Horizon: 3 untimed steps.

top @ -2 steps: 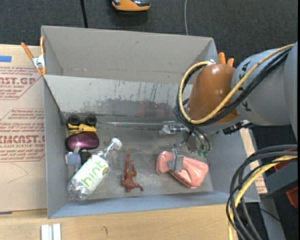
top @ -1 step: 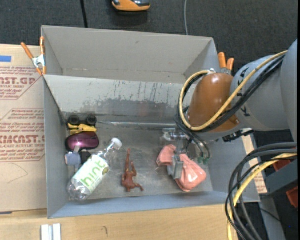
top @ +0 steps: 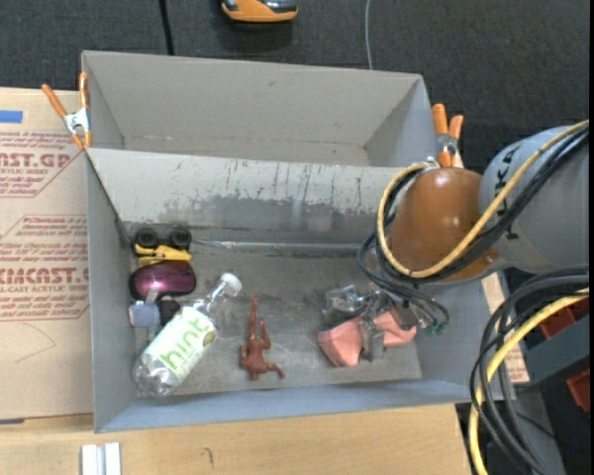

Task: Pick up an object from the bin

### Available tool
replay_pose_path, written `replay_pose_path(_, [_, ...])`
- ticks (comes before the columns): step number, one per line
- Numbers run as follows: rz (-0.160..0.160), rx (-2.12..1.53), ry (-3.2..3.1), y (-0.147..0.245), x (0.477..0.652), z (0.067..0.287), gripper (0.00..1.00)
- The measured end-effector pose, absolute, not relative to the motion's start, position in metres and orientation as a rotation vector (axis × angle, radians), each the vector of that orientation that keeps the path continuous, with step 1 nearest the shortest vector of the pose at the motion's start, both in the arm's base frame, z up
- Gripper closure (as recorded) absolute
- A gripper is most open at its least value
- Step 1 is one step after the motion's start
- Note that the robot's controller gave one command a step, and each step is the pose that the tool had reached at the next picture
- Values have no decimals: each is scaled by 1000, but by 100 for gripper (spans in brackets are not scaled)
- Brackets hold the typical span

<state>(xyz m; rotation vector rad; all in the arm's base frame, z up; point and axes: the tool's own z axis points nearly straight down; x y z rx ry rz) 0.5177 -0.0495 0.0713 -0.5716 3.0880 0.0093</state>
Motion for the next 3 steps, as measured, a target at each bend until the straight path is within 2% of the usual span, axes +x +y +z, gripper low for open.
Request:
replay_pose_path(1, [9, -571, 3088, -50, 518, 71, 100])
replay_pose_path(2, [2, -537, 3100, -31, 532, 96, 100])
replay_pose_path(3, [5, -547, 3097, -30, 530, 129, 100])
